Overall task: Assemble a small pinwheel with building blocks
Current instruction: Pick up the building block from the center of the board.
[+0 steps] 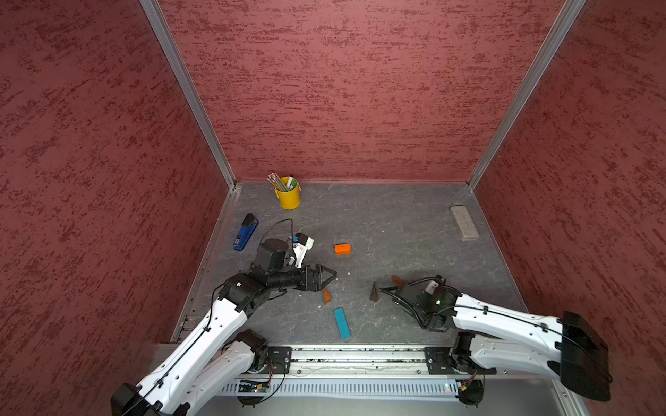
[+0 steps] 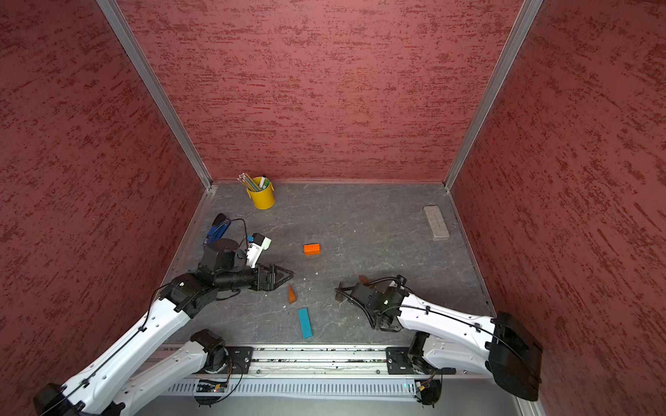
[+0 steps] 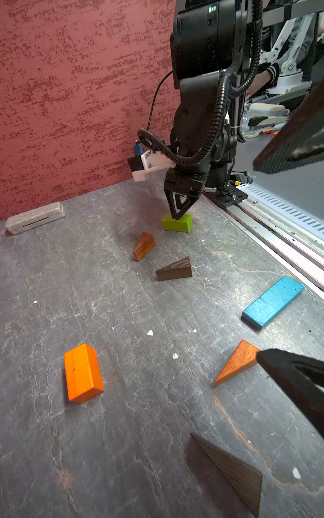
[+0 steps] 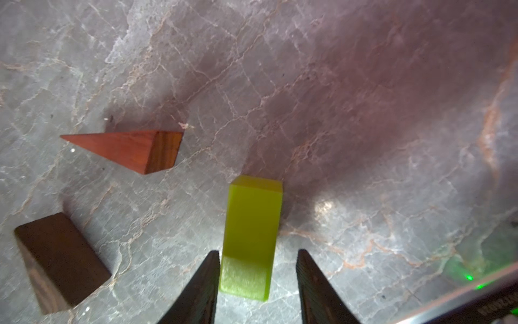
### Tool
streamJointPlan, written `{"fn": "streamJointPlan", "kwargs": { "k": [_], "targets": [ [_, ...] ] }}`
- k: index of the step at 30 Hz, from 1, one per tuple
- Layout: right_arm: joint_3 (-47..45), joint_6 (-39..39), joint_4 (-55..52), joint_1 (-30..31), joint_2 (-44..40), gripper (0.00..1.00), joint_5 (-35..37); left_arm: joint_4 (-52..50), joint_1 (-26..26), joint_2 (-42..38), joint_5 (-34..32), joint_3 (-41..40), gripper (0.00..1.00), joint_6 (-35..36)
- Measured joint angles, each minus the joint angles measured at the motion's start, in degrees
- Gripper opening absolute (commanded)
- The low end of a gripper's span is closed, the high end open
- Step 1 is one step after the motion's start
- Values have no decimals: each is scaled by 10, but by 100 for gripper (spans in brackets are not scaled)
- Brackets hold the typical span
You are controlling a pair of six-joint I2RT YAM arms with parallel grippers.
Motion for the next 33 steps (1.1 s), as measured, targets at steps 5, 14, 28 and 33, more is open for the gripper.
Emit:
{"fn": "streamJointPlan", "kwargs": {
  "k": [5, 14, 28, 33],
  "targets": [
    [-2, -14, 19, -7, 16, 47, -1, 6, 0, 0, 3, 0, 100, 0],
    [-8, -34, 42, -14, 19, 38, -3, 14, 0, 0, 5, -1, 100, -3],
    [-13, -55, 48, -15, 25, 28, -5, 14, 0, -12, 4, -7, 100, -4],
    [-2, -77, 33, -15, 5, 28, 0, 17, 24, -19, 24, -7, 100, -19]
  ]
}}
